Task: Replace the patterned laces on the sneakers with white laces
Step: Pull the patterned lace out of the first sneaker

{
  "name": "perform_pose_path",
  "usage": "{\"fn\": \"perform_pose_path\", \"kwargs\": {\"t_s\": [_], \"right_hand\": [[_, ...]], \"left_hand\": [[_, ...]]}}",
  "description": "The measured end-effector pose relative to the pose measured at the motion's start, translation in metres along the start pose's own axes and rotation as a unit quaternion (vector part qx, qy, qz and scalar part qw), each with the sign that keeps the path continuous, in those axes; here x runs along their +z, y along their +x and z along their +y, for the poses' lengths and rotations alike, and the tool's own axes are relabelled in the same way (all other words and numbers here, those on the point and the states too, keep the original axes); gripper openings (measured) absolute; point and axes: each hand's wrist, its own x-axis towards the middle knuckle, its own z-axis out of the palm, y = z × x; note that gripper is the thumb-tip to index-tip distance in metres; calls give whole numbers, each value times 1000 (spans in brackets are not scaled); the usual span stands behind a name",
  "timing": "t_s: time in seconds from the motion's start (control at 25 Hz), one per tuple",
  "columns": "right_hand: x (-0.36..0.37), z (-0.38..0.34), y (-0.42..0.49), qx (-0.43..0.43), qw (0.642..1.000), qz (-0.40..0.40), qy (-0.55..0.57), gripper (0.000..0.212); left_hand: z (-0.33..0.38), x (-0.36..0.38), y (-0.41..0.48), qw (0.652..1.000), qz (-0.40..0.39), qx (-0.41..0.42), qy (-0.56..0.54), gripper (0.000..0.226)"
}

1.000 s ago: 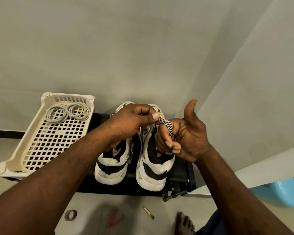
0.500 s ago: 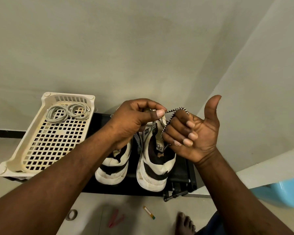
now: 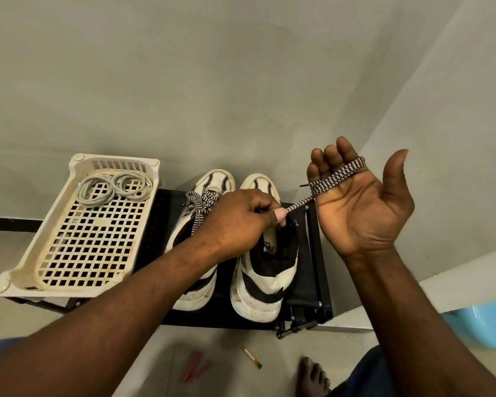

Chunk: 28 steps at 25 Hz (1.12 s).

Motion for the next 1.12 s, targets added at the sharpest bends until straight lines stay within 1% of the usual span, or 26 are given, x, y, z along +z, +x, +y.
{"fn": "perform_pose_path", "kwargs": {"t_s": [0.04,0.08,0.12,0.16,0.2,0.24,0.28,0.32,0.36,0.4,0.48,0.56,0.64,0.72,0.84,0.96,1.04,1.12], "right_hand": [[-4,0,1,-30,996,22,-84,52],[-7,2,1,-50,980,33,-188,44],[-9,6,0,-54,952,33,-300,38],[-10,10,-2,-44,909,28,-414,35],[-11,16,-4,-27,853,21,-520,31],[-13,23,-5,-25,786,18,-618,21],[-12,29,-8,-26,725,7,-688,8],[-10,37,-10,-21,692,0,-722,17],[-6,44,-13,-7,689,-7,-724,31],[-2,50,-14,9,710,-17,-704,38],[8,60,-18,31,749,-56,-660,37],[14,65,-21,37,775,-103,-623,37],[16,66,-21,39,795,-130,-591,37],[15,63,-20,55,815,-140,-560,37],[16,56,-22,56,828,-156,-536,37],[16,51,-23,57,854,-167,-490,31],[15,49,-23,62,869,-156,-466,30],[15,48,-24,61,883,-150,-441,29]], "left_hand": [[1,0,0,999,-10,-19,-41,22],[3,-1,-1,995,-17,-34,-90,23],[5,-3,-2,990,-15,-45,-136,25],[8,-5,-3,983,-4,-50,-176,27],[11,-9,-3,977,16,-47,-209,29],[14,-13,-3,970,41,-40,-237,31],[14,-16,-3,964,62,-27,-258,32],[15,-19,-3,959,75,-12,-274,31],[16,-21,-3,953,84,0,-292,28],[18,-23,-5,943,88,3,-320,25],[20,-24,-7,920,81,-18,-383,32],[21,-25,-8,911,60,-54,-405,35],[18,-25,-8,913,38,-83,-397,38],[17,-22,-8,922,23,-101,-374,41],[13,-16,-7,931,9,-115,-346,36],[8,-13,-5,944,6,-92,-318,25],[9,-15,-5,956,0,-71,-283,25],[9,-18,-6,965,-24,-53,-254,25]]}}
